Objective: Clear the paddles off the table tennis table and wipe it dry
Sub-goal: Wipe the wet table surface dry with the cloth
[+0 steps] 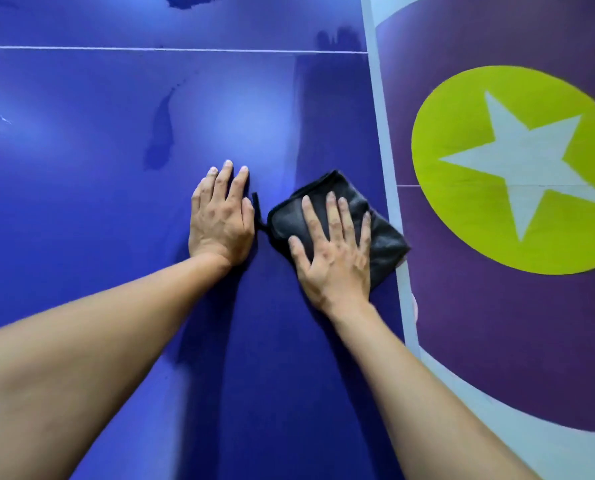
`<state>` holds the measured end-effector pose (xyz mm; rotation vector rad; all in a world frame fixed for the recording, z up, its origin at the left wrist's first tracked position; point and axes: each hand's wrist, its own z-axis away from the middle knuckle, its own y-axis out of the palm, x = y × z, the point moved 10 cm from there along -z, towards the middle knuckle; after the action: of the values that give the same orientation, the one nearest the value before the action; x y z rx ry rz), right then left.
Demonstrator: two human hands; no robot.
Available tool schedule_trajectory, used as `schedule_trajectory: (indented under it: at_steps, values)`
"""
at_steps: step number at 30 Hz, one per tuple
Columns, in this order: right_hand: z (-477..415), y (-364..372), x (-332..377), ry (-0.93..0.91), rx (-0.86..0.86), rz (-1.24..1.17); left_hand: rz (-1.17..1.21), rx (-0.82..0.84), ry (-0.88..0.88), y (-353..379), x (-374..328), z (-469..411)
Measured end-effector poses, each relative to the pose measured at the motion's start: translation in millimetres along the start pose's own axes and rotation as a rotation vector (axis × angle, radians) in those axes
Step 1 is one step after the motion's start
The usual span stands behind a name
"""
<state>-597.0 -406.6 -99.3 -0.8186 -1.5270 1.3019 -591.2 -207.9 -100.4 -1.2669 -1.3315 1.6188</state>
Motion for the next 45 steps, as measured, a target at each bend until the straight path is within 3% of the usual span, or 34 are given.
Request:
schedule_trajectory:
  at_steps: [10, 15, 20, 25, 29, 32, 37, 45]
  values:
    - [193, 2, -19, 0.104, 0.052, 0.002, 0.020, 0.116, 0.006, 4, 3, 2]
    - [281, -3, -31, 0.251, 0.045, 0.013, -0.151, 0.185, 0.116, 1, -10, 37]
    - [234, -2, -43, 0.215, 0.020, 0.001, -0.116, 0.082, 0.312, -14, -51, 136]
    - [153, -4, -63, 0.197, 0.041, -0.018, -0.079, 0.047, 0.296, -3, -54, 254]
    - [180, -8, -52, 0.158, -0.021, -0.045, -0.077, 0.039, 0.279, 6, -38, 315]
    - [236, -7, -38, 0.147, -0.028, -0.077, -0.090, 0.061, 0.274, 8, -35, 319]
    - [314, 5, 8, -0.021, 0.058, -0.033, -0.063, 0.052, 0.210, -10, -37, 303]
    - [283, 7, 18, -0.100, 0.071, -0.035, 0.110, -0.088, 0.165, -34, -35, 247]
